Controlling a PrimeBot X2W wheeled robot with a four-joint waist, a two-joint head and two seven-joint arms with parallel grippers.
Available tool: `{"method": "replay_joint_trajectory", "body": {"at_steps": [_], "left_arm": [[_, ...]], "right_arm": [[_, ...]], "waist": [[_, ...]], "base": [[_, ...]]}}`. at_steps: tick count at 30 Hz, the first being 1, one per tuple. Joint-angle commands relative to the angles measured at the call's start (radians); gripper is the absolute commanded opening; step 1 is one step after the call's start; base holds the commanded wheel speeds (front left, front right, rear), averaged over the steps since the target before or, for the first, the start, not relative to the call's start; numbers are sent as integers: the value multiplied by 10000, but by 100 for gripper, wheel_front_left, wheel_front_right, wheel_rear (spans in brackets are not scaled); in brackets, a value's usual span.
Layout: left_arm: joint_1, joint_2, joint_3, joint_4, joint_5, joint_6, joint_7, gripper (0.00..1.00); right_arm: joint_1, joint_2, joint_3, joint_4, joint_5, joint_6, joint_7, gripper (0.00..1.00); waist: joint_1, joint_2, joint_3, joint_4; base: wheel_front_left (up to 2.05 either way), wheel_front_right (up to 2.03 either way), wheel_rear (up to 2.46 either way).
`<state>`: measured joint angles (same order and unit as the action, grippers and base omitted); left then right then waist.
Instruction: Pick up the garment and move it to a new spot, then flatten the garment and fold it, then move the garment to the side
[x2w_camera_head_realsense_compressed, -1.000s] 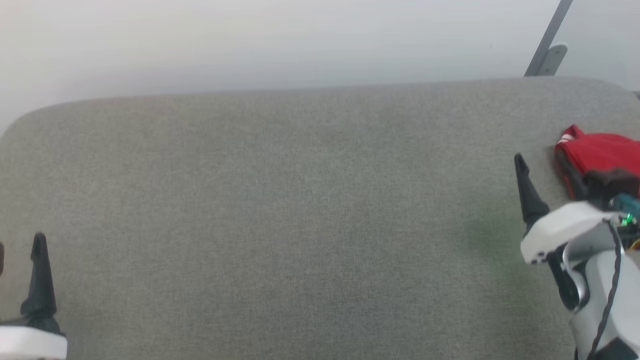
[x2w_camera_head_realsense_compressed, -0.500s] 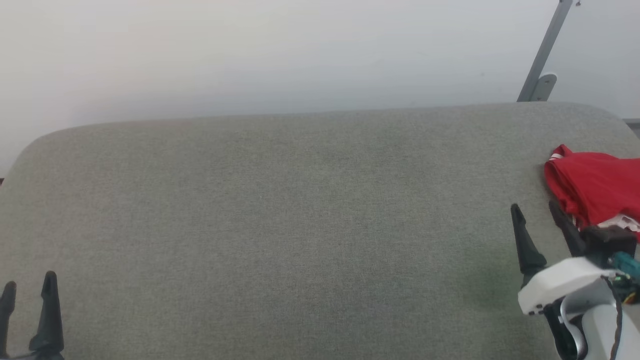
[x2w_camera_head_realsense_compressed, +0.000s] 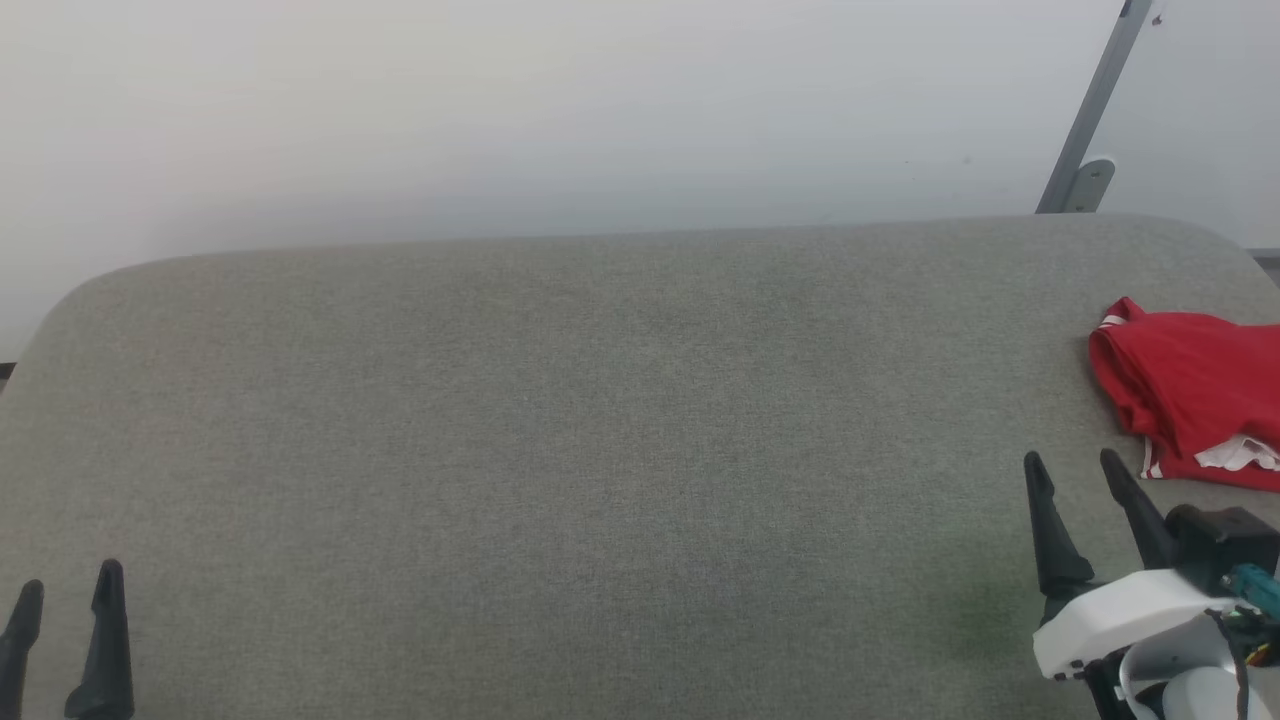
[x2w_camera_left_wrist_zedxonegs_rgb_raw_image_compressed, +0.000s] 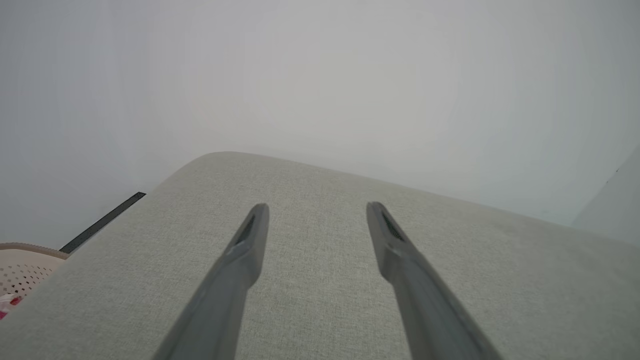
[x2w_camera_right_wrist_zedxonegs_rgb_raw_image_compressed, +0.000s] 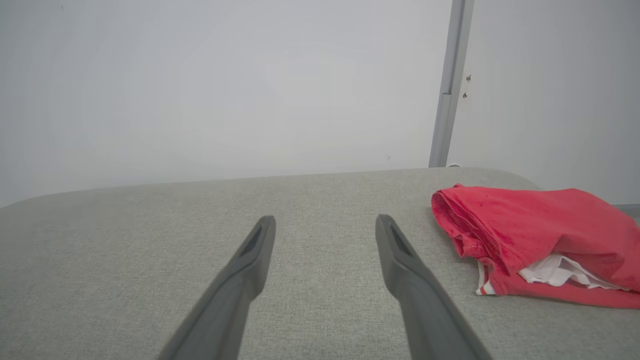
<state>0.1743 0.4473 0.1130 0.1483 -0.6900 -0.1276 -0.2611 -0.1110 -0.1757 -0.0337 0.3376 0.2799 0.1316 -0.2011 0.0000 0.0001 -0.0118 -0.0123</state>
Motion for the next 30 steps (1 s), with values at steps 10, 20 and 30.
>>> {"method": "replay_joint_trajectory", "body": {"at_steps": [10,20,30], "left_arm": [[-10,92,-148,-12,48,-2,0,0],[-233,-646,-252,335,-718,-1,345,0],[-614,-1095,-208,424,-1890,-5,816,0]], "right_arm": [[290,188,-104,-487,-73,-2,253,0],[408,371,-179,-174,1042,-1,559,0],[374,492,-233,-329,2747,-2,885,0]], "waist": [[0,-1,3,-84],[0,-1,10,-75],[0,-1,21,-58]], "base": [[0,0,0],[0,0,0],[0,0,0]]}}
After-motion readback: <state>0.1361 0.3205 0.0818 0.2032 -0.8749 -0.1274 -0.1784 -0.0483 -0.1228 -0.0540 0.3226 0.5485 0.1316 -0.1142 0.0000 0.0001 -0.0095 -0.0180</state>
